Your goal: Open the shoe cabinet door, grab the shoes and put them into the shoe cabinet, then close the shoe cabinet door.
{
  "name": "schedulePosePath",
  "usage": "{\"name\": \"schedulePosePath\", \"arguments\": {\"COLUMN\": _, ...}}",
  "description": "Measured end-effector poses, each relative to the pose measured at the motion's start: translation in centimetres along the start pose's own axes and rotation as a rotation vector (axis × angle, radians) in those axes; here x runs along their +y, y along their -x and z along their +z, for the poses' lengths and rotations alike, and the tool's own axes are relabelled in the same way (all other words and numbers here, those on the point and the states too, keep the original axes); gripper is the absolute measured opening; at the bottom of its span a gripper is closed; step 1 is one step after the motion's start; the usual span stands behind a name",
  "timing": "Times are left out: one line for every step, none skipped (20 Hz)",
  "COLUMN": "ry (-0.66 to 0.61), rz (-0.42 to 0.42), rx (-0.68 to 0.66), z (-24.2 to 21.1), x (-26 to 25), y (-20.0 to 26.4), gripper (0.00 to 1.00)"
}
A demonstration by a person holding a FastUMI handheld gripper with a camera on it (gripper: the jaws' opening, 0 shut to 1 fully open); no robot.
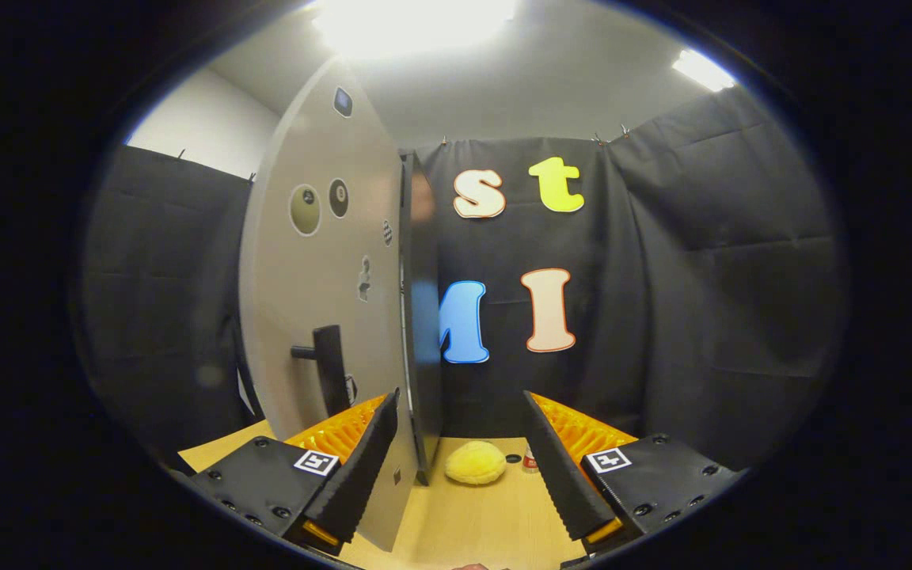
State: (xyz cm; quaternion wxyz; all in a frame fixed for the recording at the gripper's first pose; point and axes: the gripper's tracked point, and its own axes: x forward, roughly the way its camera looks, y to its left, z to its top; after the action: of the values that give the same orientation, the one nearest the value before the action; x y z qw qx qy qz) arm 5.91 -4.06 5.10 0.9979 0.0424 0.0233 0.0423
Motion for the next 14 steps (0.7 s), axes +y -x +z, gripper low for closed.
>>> {"name": "schedulePosePath", "arguments": {"ry": 0.003, "rz": -0.004, "rx": -0.002, "z": 0.2, "x": 0.0, "y": -0.8, "gripper": 0.98}}
{"name": "schedulePosePath", "arguments": {"ry": 0.013, "rz": -0.006, "rx": -0.005, "z": 0.5, "x": 0.1, "y": -1.5, "gripper": 0.98}}
{"name": "schedulePosePath", "arguments": {"ry": 0.028, "rz": -0.016, "rx": -0.004, "z": 0.5, "x": 0.0, "y": -2.1, "gripper": 0.98}}
{"name": "schedulePosePath", "arguments": {"ry": 0.045, "rz": -0.026, "rx": -0.003, "z": 0.6, "x": 0.1, "y": -2.4, "gripper": 0.98}}
{"name": "schedulePosePath", "arguments": {"ry": 0.058, "rz": -0.032, "rx": 0.006, "z": 0.4, "x": 0.5, "y": -2.8, "gripper": 0.98}}
{"name": "schedulePosePath", "arguments": {"ry": 0.064, "rz": -0.030, "rx": 0.020, "z": 0.2, "x": 1.0, "y": -3.0, "gripper": 0.98}}
{"name": "schedulePosePath", "arguments": {"ry": 0.064, "rz": -0.024, "rx": 0.032, "z": -0.1, "x": 1.6, "y": -3.1, "gripper": 0.98}}
{"name": "schedulePosePath", "arguments": {"ry": 0.063, "rz": -0.016, "rx": 0.042, "z": -0.2, "x": 2.4, "y": -3.1, "gripper": 0.98}}
{"name": "schedulePosePath", "arguments": {"ry": 0.065, "rz": -0.042, "rx": 0.052, "z": -0.4, "x": 2.4, "y": -3.1, "gripper": 0.98}}
{"name": "schedulePosePath", "arguments": {"ry": 0.049, "rz": -0.061, "rx": 0.053, "z": -0.4, "x": 2.9, "y": -2.9, "gripper": 0.95}}
{"name": "schedulePosePath", "arguments": {"ry": 0.028, "rz": -0.060, "rx": 0.081, "z": -1.0, "x": 3.2, "y": -2.6, "gripper": 0.93}}
{"name": "schedulePosePath", "arguments": {"ry": 0.008, "rz": -0.044, "rx": 0.100, "z": -1.5, "x": 4.0, "y": -2.5, "gripper": 0.92}}
{"name": "schedulePosePath", "arguments": {"ry": 0.006, "rz": -0.039, "rx": 0.100, "z": -1.6, "x": 4.6, "y": -2.4, "gripper": 0.92}}
{"name": "schedulePosePath", "arguments": {"ry": 0.014, "rz": -0.052, "rx": 0.091, "z": -1.4, "x": 5.1, "y": -2.3, "gripper": 0.92}}
